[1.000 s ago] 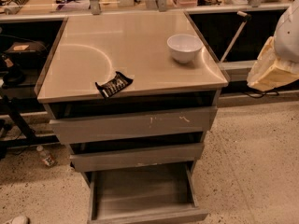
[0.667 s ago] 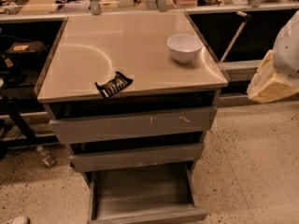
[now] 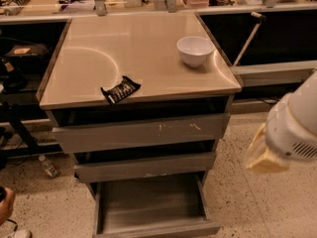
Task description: Close bottom drawer
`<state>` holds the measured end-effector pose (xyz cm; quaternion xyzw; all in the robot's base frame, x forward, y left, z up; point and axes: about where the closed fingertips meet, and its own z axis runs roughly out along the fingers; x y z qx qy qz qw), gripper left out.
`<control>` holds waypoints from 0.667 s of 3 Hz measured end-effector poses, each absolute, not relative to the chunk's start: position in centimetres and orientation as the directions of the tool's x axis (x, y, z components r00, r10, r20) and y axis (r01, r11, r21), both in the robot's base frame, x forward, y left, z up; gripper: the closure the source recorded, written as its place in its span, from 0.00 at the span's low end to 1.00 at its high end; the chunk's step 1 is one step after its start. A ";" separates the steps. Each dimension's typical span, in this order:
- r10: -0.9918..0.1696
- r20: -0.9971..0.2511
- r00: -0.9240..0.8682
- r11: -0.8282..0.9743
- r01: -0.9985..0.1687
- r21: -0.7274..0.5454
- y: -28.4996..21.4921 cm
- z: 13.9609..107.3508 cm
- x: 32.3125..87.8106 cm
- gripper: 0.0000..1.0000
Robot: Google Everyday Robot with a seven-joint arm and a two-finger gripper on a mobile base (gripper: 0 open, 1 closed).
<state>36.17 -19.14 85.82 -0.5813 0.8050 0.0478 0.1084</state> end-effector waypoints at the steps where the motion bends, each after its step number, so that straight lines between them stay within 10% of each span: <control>1: -0.919 -0.227 -0.324 0.319 -0.946 0.061 -17.7 78.2 33.3 1.00; 2: -0.912 -0.223 -0.343 0.316 -0.937 0.148 -16.1 71.0 31.2 1.00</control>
Offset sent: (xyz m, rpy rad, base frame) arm -0.0755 0.0508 -0.2405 0.0947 0.2942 -0.0011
